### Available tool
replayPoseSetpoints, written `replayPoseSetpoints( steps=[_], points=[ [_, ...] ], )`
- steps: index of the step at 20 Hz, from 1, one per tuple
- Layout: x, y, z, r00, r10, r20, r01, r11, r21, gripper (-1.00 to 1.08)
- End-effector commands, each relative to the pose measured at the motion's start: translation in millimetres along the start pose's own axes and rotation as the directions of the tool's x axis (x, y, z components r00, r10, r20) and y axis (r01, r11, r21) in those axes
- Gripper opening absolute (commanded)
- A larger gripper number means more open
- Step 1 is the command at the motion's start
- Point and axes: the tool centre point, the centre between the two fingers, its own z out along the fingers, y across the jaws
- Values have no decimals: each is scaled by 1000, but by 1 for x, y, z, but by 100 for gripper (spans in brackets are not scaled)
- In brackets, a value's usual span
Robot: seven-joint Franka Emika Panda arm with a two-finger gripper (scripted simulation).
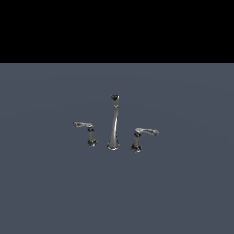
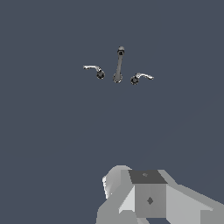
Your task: Turn on the faucet by rotating a designated handle.
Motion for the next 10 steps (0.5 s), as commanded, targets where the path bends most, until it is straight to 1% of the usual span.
replayPoseSetpoints(
  steps=[1,10],
  points=[
    [0,0,0,1000,0,0,0,1000,0,-100],
    [3,-8,6,999,4,34,-5,1000,12,-100]
  ],
)
